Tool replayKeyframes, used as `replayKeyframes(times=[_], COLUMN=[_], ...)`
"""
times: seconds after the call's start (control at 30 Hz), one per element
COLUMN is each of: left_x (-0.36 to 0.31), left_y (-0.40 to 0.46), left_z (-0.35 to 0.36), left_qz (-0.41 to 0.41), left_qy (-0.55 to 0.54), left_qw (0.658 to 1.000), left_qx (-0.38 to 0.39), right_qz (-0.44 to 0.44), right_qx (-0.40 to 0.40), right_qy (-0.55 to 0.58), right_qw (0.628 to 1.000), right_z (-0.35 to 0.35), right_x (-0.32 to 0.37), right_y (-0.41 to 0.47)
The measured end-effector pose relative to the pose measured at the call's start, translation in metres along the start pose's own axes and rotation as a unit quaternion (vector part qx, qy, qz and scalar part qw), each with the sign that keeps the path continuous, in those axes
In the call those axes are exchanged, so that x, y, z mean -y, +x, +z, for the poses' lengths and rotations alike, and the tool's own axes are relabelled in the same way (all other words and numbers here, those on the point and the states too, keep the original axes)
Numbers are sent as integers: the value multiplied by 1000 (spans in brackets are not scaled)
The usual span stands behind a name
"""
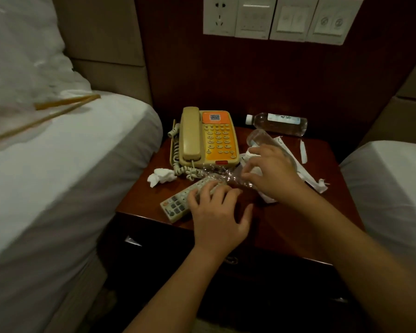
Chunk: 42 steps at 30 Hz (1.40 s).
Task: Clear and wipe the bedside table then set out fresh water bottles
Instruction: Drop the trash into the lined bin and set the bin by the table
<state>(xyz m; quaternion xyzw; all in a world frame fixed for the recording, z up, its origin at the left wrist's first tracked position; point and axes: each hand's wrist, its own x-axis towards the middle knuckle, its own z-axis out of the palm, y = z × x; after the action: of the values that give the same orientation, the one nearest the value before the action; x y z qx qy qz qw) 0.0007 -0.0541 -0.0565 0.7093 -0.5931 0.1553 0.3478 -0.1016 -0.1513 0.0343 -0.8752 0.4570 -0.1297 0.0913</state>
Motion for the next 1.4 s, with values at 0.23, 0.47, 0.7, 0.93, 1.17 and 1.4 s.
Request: replayKeyframes(times=[0.23,0.47,0.7,0.93,1.17,1.4], left_x=[-3,-3,1,32,121,119], left_y=[0,2,5,-37,-200,-345], left_z=[-1,-2,-5,-83,-196,-238], left_qz=[-29,-33,11,3,-131,-357], left_qy=[3,16,-3,-171,-62,-14], left_qw=[999,998,995,984,986,933], left_qx=[26,42,103,56,80,49], right_qz=[-8,-43,-6,-20,-91,-245], right_qx=[93,-10,-25,-21,-71,-83], right_qy=[-63,-15,119,201,153,53], right_qw=[994,999,993,979,981,965], right_z=[27,28,24,19,45,65], right_x=[0,-3,9,6,13,64], right_y=[19,18,7,-19,-30,-47])
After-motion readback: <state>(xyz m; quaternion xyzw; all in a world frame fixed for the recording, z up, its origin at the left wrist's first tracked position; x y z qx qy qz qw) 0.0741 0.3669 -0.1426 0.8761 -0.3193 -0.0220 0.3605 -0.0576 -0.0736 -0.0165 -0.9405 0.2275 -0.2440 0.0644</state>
